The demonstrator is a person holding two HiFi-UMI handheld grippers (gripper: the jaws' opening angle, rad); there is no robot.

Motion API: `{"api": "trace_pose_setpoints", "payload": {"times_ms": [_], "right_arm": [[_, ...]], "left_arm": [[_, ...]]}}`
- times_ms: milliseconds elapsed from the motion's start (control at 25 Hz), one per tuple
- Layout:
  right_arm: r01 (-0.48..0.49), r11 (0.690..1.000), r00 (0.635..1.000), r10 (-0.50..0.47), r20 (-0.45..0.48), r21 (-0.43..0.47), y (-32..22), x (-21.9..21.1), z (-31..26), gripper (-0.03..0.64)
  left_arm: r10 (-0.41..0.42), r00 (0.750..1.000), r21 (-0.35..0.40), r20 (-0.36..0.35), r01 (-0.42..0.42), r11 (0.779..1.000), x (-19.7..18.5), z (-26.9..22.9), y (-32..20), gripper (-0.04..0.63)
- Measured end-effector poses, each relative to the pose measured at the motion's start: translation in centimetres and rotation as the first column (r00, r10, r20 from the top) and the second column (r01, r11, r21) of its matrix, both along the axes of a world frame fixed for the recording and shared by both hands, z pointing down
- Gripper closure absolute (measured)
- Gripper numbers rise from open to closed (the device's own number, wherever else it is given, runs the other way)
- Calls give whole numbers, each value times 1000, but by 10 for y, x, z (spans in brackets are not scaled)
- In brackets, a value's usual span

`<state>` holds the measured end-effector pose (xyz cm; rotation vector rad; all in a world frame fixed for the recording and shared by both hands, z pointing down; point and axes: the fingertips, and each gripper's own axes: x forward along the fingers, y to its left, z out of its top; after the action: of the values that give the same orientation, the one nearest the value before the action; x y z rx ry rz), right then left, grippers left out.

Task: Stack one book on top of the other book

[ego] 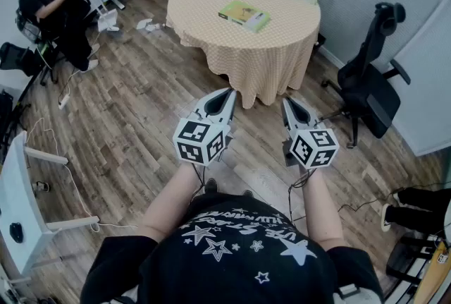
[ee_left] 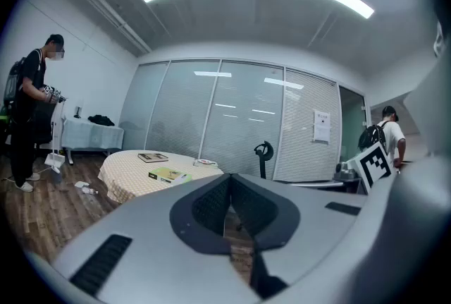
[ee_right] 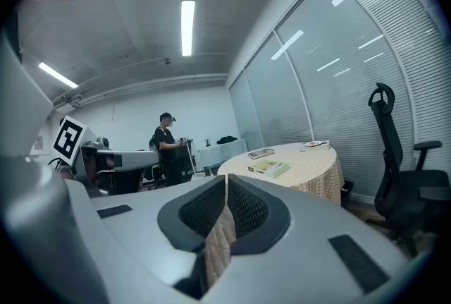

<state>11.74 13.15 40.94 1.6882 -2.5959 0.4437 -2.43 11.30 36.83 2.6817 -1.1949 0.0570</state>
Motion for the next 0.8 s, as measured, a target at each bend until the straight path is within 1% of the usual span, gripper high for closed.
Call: {"api": "trace_pose_setpoints", "payload": {"times_ms": [200,400,800], "right_arm": [[15,1000,1000,-15,15,-2,7,2,0,584],[51,999,999,-51,15,-6,15,5,3,584],[80,996,997,-79,23,-26,36,17,19,584]], "left_arm": [[-3,1000,0,13,3,1000,5,1,10,586],[-22,999,9,25,22,1000,12,0,19,586],[-52,998,-7,35,52,999,21,13,37,586]]}}
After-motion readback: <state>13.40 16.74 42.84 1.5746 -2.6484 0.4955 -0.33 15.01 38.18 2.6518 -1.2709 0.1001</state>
